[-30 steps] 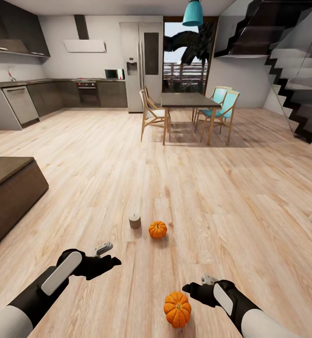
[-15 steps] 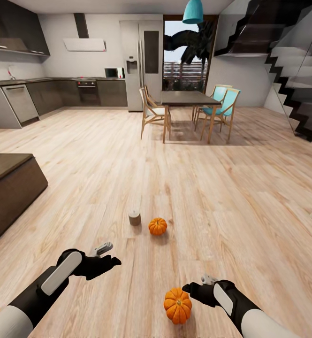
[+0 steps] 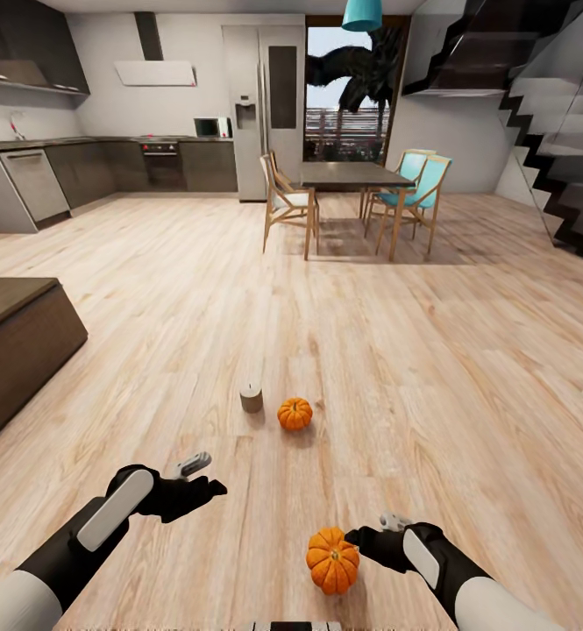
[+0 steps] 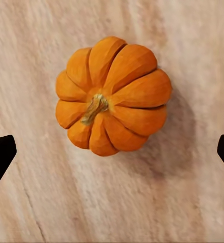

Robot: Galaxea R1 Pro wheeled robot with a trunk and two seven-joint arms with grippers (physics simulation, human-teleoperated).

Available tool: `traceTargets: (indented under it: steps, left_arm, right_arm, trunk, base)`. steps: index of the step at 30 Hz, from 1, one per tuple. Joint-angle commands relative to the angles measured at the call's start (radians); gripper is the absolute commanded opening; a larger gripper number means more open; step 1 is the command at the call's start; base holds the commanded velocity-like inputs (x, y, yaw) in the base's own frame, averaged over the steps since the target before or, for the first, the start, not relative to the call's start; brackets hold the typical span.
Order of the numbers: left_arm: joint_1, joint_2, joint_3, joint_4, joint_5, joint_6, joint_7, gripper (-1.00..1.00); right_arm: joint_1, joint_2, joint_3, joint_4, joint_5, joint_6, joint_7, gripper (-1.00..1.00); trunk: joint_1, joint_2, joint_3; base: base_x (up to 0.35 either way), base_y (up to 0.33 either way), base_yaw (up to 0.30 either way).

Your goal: Place each of the two pumpkins and all three candles from the living room inside a cabinet in the living room (use any cabinet), then make sure every cabinet is closed, and position the cauldron so it is next to a table in the living room.

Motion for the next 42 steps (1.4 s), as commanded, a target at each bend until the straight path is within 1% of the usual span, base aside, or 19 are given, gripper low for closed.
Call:
traceTargets:
  steps: [1, 2, 4, 5, 6, 8, 9, 11, 14, 20, 22, 25, 27, 30, 42]
  left_arm:
    - [-0.001, 0.001, -0.003, -0.001, 0.011, -0.001, 0.010, 1.00]
    - [-0.001, 0.001, -0.003, -0.001, 0.011, -0.001, 0.010, 1.00]
    - [-0.001, 0.000, -0.003, -0.001, 0.011, -0.001, 0.010, 1.00]
    - [-0.001, -0.001, -0.004, -0.001, 0.011, -0.001, 0.010, 1.00]
    - [-0.001, -0.001, -0.006, -0.001, 0.011, -0.001, 0.010, 1.00]
    - [-0.001, -0.006, -0.024, -0.001, 0.011, -0.002, 0.010, 1.00]
    - [-0.001, -0.013, -0.039, -0.001, 0.010, -0.002, 0.010, 1.00]
    - [-0.001, -0.022, -0.056, -0.001, 0.010, -0.003, 0.010, 1.00]
    - [-0.001, -0.029, -0.069, -0.001, 0.009, -0.004, 0.010, 1.00]
    - [-0.001, -0.031, -0.074, -0.001, 0.009, -0.004, 0.010, 1.00]
    - [-0.001, -0.032, -0.074, -0.001, 0.009, -0.004, 0.010, 1.00]
    - [-0.001, -0.032, -0.075, -0.002, 0.010, -0.004, 0.010, 1.00]
    - [-0.001, -0.032, -0.074, -0.003, 0.010, -0.004, 0.010, 1.00]
    - [-0.001, -0.032, -0.073, -0.003, 0.010, -0.003, 0.010, 1.00]
    - [-0.001, -0.030, -0.071, -0.003, 0.011, -0.003, 0.009, 1.00]
  right_arm:
    - [0.000, -0.007, 0.008, -0.001, -0.013, 0.002, 0.001, 1.00]
    - [0.000, -0.010, 0.008, -0.001, -0.019, 0.001, 0.001, 1.00]
    - [0.000, -0.025, 0.009, -0.001, -0.062, -0.001, 0.002, 1.00]
    - [0.000, -0.032, 0.009, 0.000, -0.087, -0.003, 0.003, 1.00]
    - [0.000, -0.035, 0.009, 0.000, -0.098, -0.003, 0.003, 1.00]
    - [0.000, -0.045, 0.010, 0.000, -0.129, -0.005, 0.004, 1.00]
    - [0.000, -0.048, 0.010, 0.000, -0.137, -0.005, 0.005, 1.00]
    - [0.000, -0.051, 0.010, 0.000, -0.144, -0.005, 0.005, 1.00]
    - [0.000, -0.053, 0.010, 0.000, -0.149, -0.006, 0.006, 1.00]
    - [0.000, -0.054, 0.010, 0.000, -0.151, -0.007, 0.012, 1.00]
    - [0.000, -0.054, 0.010, 0.000, -0.151, -0.007, 0.027, 1.00]
    - [0.000, -0.054, 0.010, 0.000, -0.150, -0.007, 0.067, 1.00]
    - [0.000, -0.054, 0.010, 0.000, -0.150, -0.007, 0.086, 1.00]
    - [0.000, -0.054, 0.011, 0.000, -0.149, -0.007, 0.095, 1.00]
    - [0.000, -0.053, 0.012, -0.001, -0.148, -0.008, 0.102, 1.00]
  trunk:
    - [0.000, -0.001, -0.005]
    - [0.001, -0.001, -0.009]
    - [0.002, -0.001, -0.016]
    - [0.002, -0.001, -0.016]
    - [0.002, -0.001, -0.016]
    - [0.002, -0.001, -0.016]
    - [0.002, -0.001, -0.016]
    - [0.002, -0.001, -0.016]
    - [0.002, -0.001, -0.016]
    - [0.002, -0.001, -0.016]
    - [0.002, -0.001, -0.016]
    - [0.002, -0.001, -0.016]
    - [0.002, -0.002, -0.024]
    - [0.004, -0.003, -0.036]
    - [0.009, -0.005, -0.082]
  base:
    - [0.000, 0.000, 0.000]
    - [0.000, 0.000, 0.000]
    - [0.000, 0.000, 0.000]
    - [0.000, 0.000, 0.000]
    - [0.000, 0.000, 0.000]
    - [0.000, 0.000, 0.000]
    - [0.000, 0.000, 0.000]
    - [0.000, 0.000, 0.000]
    - [0.000, 0.000, 0.000]
    - [0.000, 0.000, 0.000]
    - [0.000, 0.000, 0.000]
    - [0.000, 0.000, 0.000]
    - [0.000, 0.000, 0.000]
    - [0.000, 0.000, 0.000]
    - [0.000, 0.000, 0.000]
